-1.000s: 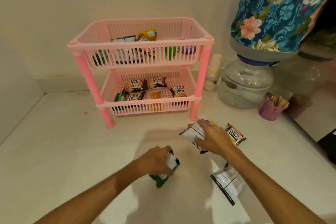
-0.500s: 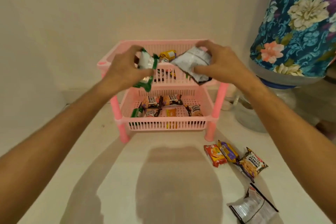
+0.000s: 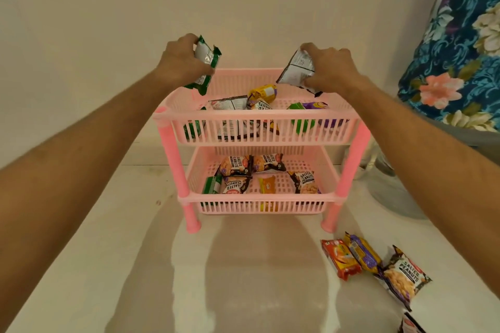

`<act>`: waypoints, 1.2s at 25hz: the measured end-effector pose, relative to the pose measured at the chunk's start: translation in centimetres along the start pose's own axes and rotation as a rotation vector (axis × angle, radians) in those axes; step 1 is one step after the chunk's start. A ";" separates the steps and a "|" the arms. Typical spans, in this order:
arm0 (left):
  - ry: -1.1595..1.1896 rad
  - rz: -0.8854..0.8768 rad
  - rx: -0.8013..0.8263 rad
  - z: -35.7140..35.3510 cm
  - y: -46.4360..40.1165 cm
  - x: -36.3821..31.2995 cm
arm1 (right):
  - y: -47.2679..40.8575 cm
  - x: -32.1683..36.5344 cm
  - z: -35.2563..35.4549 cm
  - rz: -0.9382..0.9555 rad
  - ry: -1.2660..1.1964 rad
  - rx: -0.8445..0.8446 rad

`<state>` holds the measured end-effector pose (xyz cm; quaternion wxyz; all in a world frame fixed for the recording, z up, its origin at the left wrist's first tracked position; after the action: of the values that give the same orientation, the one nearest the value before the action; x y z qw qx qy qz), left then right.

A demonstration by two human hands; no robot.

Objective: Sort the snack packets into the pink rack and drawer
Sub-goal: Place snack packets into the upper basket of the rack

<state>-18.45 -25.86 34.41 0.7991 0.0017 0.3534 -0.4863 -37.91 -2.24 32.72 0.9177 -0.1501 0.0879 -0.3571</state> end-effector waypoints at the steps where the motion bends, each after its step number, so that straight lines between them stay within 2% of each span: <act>1: -0.046 0.008 0.019 -0.6 -1.1 0.5 | -1.0 0.0 -0.8 -0.006 0.027 0.033; 6: -0.349 0.059 0.130 -3.1 -5.0 2.9 | -4.0 -0.7 -4.1 0.006 0.124 0.149; 10: -0.426 0.081 0.217 -4.2 -6.1 4.1 | -4.8 -1.2 -5.3 -0.015 0.166 0.204; 12: -0.421 0.093 0.251 -4.7 -6.5 4.5 | -4.8 -1.0 -4.9 -0.005 0.176 0.161; 15: -0.412 0.081 0.276 -5.4 -6.6 4.3 | -3.9 0.0 -2.9 0.033 0.116 0.001; 18: -0.335 0.039 0.190 -4.6 -6.2 2.9 | -1.6 1.1 -0.5 0.064 -0.011 -0.134; 22: -0.163 -0.085 -0.016 -2.4 -3.3 -1.1 | 3.3 2.7 1.7 0.142 -0.131 -0.249; 26: 0.010 -0.325 -0.185 -1.7 2.6 -6.5 | 8.7 3.7 2.7 0.207 -0.192 -0.353; 30: 0.084 -0.650 -0.269 -4.6 10.8 -11.2 | 14.4 3.9 2.3 0.236 -0.269 -0.513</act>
<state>-15.72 -9.86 33.61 0.5804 -0.1959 0.4289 -0.6639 -25.38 5.67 29.84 0.8884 -0.4114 0.0695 -0.1915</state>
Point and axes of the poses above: each hand's wrist, its own y-axis away from the middle knuckle, its own z-axis out of the back of the hand, x = y × z, the point moved 4 cm from there along -y, towards the middle knuckle, and after that the axes turned 8 degrees about x, right-handed, at the moved point
